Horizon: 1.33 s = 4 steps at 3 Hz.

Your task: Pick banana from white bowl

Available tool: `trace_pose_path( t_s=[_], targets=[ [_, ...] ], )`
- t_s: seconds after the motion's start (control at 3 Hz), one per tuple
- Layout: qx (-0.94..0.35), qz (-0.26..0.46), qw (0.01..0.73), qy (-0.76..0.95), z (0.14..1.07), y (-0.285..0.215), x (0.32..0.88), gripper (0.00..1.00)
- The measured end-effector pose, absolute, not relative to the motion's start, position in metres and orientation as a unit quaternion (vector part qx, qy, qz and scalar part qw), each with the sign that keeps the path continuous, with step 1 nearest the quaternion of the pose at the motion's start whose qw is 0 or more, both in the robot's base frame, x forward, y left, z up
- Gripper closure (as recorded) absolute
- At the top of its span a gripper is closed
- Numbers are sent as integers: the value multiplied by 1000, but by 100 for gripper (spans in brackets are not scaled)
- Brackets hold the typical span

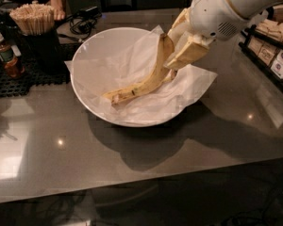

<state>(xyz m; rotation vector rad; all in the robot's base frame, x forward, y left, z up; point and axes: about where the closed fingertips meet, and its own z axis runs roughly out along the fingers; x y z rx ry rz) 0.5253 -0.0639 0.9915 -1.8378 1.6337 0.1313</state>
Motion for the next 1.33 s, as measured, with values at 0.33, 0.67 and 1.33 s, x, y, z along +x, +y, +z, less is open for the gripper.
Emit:
trace_pose_path(
  t_s=[0.33,0.67,1.33],
  targets=[
    [-712,85,361,596,1016,-64,516,100],
    [-712,126,388,571,1039,-76,506,100],
    [-681,184,481,521,1095,-135,474,100]
  ],
)
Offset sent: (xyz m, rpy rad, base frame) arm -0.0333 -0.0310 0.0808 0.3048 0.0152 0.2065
